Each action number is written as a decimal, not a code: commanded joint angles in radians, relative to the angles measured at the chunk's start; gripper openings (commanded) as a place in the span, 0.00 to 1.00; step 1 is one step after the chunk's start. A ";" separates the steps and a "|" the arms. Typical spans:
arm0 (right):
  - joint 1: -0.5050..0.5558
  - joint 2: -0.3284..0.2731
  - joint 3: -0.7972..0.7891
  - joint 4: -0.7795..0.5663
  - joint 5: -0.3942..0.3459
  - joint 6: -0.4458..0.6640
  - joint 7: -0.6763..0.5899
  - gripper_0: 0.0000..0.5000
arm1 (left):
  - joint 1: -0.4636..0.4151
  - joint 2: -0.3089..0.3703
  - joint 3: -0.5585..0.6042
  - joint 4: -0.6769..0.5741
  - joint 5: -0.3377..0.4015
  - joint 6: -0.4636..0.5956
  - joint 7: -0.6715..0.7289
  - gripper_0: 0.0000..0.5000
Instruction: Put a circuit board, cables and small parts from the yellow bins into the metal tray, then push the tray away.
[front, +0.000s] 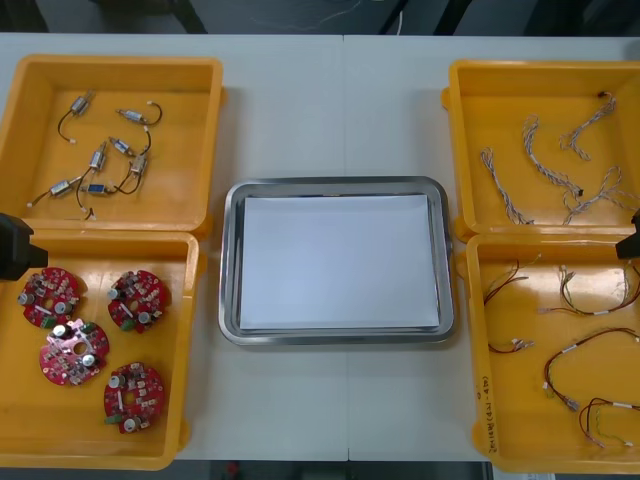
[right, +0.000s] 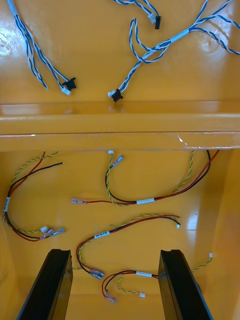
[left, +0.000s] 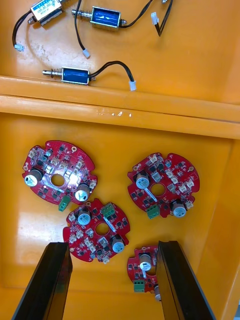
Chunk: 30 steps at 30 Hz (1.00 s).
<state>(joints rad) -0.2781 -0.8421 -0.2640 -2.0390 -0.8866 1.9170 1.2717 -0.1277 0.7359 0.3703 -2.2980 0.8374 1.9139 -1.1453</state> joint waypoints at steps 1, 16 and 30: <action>-0.032 -0.051 -0.051 -0.026 -0.003 0.003 -0.020 1.00 | 0.014 0.023 0.022 -0.006 0.003 0.006 -0.083 1.00; -0.003 -0.037 -0.049 -0.044 0.026 0.003 -0.051 1.00 | 0.033 0.085 0.012 0.017 0.054 0.006 -0.211 1.00; 0.123 -0.006 -0.049 -0.196 0.081 0.003 -0.224 1.00 | 0.094 0.188 -0.045 0.028 0.137 0.006 -0.266 1.00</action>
<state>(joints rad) -0.2030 -0.8454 -0.2794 -2.1856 -0.8174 1.9170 1.1049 -0.0647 0.8528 0.3600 -2.2682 0.9607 1.9139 -1.3737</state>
